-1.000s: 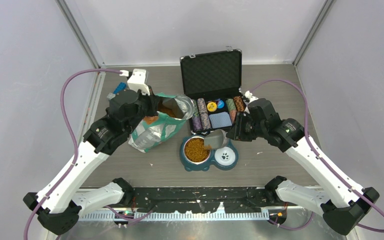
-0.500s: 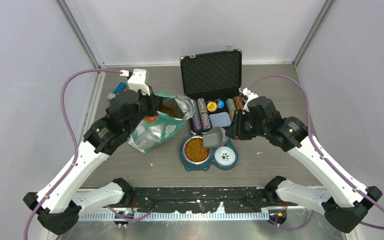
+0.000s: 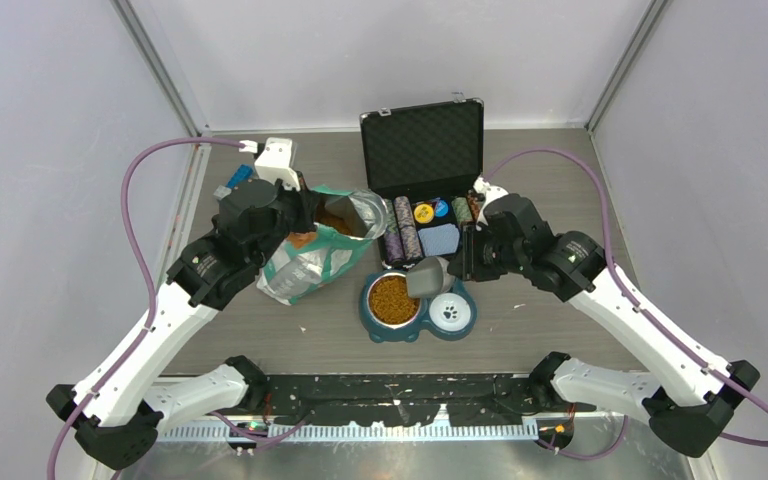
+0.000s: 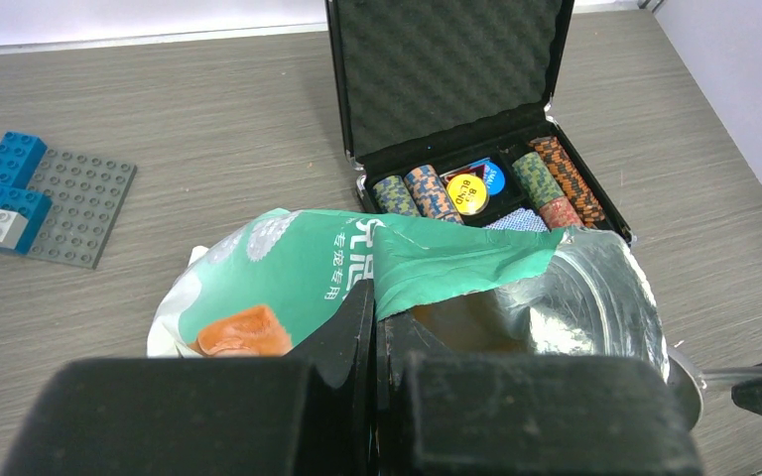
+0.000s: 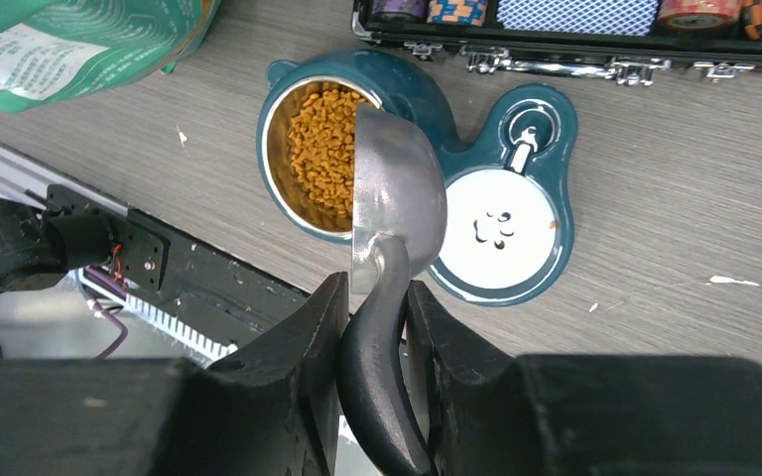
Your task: Serve the pet food
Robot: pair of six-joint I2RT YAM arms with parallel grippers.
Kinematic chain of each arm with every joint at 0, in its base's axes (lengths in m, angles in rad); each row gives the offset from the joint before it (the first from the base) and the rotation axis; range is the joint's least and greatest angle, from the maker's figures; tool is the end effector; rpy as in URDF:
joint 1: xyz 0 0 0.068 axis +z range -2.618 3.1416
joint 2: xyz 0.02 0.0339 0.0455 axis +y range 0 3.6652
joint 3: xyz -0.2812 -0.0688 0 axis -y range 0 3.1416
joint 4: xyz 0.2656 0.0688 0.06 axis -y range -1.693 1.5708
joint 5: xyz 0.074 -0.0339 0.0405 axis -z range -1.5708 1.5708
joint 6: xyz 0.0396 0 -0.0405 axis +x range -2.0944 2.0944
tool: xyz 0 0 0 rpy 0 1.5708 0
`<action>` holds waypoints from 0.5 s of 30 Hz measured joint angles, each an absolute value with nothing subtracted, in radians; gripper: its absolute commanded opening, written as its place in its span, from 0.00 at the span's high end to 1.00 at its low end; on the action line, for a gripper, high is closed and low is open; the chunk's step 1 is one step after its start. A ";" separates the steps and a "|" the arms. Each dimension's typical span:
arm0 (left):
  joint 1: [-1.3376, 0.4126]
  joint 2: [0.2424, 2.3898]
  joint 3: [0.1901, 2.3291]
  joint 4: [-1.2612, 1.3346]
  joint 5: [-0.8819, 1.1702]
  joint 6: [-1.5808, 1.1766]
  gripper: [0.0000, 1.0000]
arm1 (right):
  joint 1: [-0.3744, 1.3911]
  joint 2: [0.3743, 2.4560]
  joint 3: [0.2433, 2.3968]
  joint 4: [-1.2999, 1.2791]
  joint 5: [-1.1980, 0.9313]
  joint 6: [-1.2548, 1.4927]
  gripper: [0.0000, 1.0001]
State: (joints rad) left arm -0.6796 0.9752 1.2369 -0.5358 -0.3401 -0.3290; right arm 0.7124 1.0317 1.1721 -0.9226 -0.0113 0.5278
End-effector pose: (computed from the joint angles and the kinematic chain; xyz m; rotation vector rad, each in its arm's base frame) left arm 0.1720 -0.1220 0.4428 0.0848 1.8450 -0.3951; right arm 0.1593 0.1381 0.3713 -0.2305 2.4282 0.6010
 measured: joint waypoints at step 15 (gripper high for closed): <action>-0.680 0.975 1.237 -0.536 -0.339 -0.334 1.00 | 0.712 0.873 1.413 -0.945 0.041 0.487 0.95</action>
